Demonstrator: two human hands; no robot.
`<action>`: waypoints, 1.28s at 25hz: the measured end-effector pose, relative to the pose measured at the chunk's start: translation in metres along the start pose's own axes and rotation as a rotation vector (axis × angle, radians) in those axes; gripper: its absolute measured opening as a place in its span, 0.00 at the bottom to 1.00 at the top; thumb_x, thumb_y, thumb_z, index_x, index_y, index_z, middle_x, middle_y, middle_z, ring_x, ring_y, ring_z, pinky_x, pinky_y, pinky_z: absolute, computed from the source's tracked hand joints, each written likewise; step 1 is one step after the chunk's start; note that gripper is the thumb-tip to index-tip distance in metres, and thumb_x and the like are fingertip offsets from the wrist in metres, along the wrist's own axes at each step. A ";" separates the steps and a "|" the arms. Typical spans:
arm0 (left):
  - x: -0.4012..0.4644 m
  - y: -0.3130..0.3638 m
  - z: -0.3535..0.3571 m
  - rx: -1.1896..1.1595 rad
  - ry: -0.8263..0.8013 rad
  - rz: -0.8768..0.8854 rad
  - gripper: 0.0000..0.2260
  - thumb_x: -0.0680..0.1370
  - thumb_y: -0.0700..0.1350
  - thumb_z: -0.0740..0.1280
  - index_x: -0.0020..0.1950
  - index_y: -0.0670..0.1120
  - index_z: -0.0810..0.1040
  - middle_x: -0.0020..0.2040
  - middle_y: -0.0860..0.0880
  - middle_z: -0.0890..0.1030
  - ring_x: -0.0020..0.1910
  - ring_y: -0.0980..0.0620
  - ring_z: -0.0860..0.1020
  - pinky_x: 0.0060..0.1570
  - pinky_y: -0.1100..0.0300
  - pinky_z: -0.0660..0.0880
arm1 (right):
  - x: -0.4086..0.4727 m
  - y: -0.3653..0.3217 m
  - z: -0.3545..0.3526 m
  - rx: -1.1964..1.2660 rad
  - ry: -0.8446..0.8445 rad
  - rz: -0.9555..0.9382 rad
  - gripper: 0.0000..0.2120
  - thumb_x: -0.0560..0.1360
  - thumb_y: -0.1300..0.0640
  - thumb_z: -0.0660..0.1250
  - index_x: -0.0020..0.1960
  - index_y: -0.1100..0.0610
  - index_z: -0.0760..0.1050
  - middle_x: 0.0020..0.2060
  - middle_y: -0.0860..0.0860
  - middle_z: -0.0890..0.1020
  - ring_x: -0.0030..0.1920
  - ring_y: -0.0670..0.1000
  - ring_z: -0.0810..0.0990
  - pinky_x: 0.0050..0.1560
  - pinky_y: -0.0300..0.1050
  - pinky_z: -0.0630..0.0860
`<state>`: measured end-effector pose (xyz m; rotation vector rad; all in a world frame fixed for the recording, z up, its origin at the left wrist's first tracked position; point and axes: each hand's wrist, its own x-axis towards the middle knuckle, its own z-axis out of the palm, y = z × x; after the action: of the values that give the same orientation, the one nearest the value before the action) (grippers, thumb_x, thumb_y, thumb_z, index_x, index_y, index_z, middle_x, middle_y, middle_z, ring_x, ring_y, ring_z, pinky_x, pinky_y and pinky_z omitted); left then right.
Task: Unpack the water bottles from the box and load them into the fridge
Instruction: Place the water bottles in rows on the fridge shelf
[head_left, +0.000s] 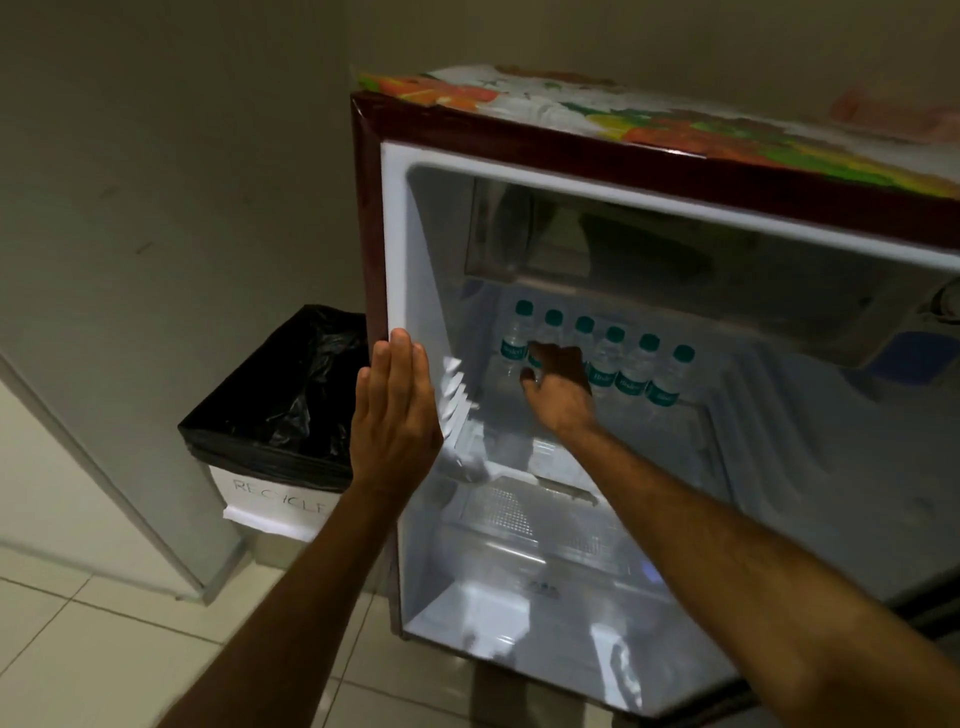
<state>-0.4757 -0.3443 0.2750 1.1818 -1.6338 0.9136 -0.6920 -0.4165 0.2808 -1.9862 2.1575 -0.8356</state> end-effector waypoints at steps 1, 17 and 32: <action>0.000 0.001 -0.001 -0.011 -0.019 -0.016 0.48 0.71 0.35 0.74 0.80 0.38 0.44 0.81 0.40 0.41 0.80 0.43 0.44 0.78 0.49 0.47 | 0.015 -0.001 0.003 -0.054 0.005 0.001 0.24 0.78 0.53 0.68 0.73 0.50 0.68 0.67 0.58 0.73 0.66 0.57 0.74 0.63 0.51 0.76; -0.007 0.001 0.006 -0.079 0.034 -0.050 0.41 0.76 0.38 0.68 0.81 0.41 0.45 0.82 0.46 0.42 0.81 0.46 0.45 0.79 0.49 0.47 | 0.117 0.011 0.027 -0.099 -0.078 -0.278 0.13 0.78 0.58 0.68 0.60 0.60 0.73 0.56 0.58 0.79 0.57 0.59 0.78 0.53 0.47 0.72; -0.008 0.000 0.005 -0.097 -0.026 -0.077 0.36 0.81 0.42 0.62 0.81 0.43 0.42 0.82 0.47 0.40 0.80 0.47 0.42 0.79 0.49 0.46 | 0.026 -0.008 0.019 0.236 -0.316 -0.275 0.25 0.77 0.56 0.69 0.69 0.43 0.62 0.58 0.52 0.81 0.52 0.52 0.81 0.55 0.49 0.82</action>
<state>-0.4763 -0.3467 0.2662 1.1857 -1.6237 0.7647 -0.6802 -0.4477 0.2758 -2.1470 1.5661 -0.7095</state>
